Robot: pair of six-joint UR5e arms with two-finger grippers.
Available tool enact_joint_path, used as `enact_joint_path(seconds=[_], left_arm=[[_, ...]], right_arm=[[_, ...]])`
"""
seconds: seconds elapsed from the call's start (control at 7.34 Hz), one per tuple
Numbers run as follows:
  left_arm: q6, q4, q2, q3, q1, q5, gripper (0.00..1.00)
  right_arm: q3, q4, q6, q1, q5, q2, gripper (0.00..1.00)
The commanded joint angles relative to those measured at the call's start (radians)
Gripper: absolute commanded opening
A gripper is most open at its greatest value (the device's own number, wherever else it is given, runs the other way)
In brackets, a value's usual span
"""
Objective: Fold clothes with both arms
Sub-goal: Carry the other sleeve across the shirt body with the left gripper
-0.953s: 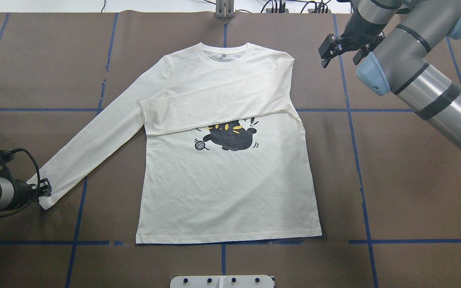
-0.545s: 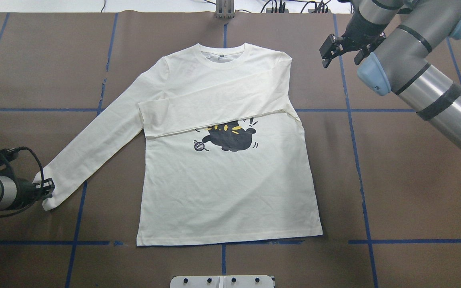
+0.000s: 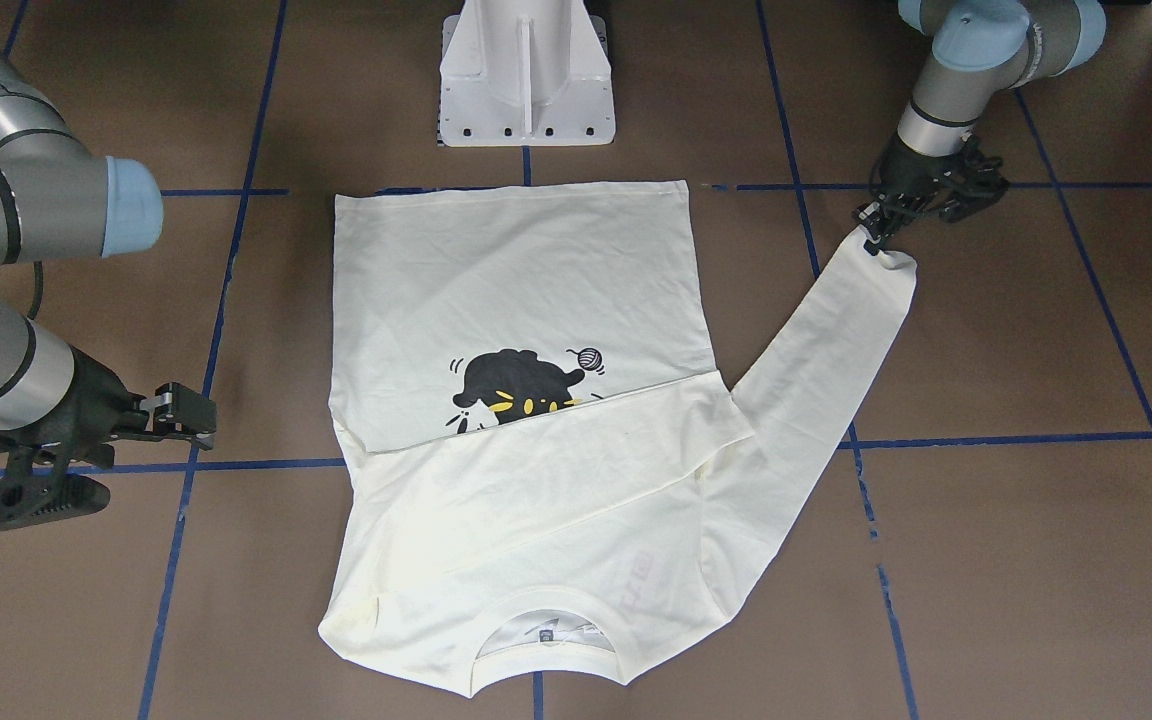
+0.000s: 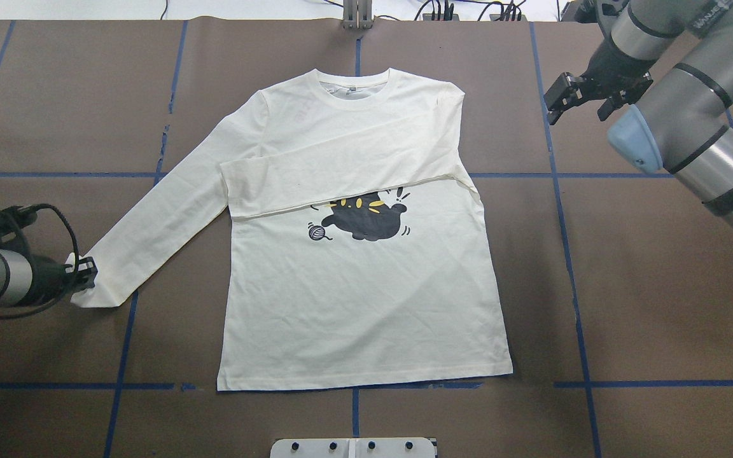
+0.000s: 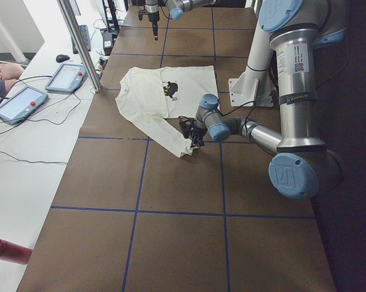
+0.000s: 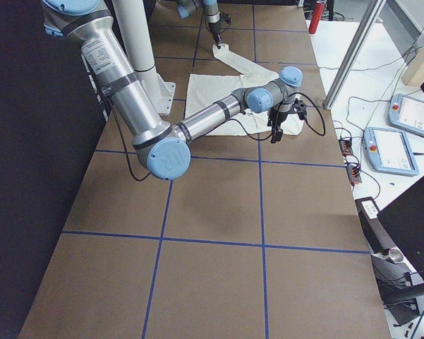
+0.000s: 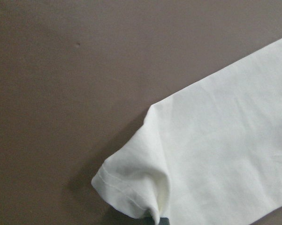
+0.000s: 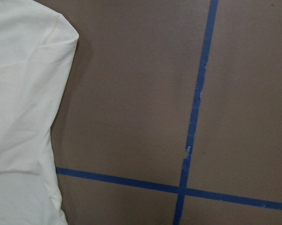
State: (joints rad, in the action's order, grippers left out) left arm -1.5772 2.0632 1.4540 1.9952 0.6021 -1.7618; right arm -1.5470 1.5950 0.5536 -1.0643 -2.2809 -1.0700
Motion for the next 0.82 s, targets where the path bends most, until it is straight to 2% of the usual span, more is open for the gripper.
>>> enact_joint_path(seconds=[0.0, 0.14, 0.27, 0.41, 0.54, 0.68], left_arm=[[0.100, -0.302, 0.305, 0.001, 0.106, -0.028, 0.00], [0.106, -0.450, 0.474, -0.006, 0.122, -0.031, 0.00], [0.103, -0.530, 0.597, -0.012, 0.119, -0.034, 0.00], [0.103, -0.532, 0.696, -0.028, 0.116, -0.035, 0.00], [0.102, -0.534, 0.861, -0.121, 0.113, -0.035, 0.00], [0.085, -0.535, 1.055, -0.324, 0.105, -0.038, 0.00]], right_arm=[[-0.083, -0.012, -0.009, -0.016, -0.002, -0.137, 1.00], [-0.113, -0.012, -0.011, -0.026, 0.000, -0.187, 1.00], [-0.126, -0.015, -0.011, -0.034, 0.000, -0.220, 1.00], [-0.128, -0.015, -0.011, -0.045, -0.002, -0.222, 1.00], [-0.128, -0.014, -0.009, -0.046, -0.002, -0.222, 1.00], [-0.128, -0.014, -0.001, -0.045, -0.002, -0.219, 1.00]])
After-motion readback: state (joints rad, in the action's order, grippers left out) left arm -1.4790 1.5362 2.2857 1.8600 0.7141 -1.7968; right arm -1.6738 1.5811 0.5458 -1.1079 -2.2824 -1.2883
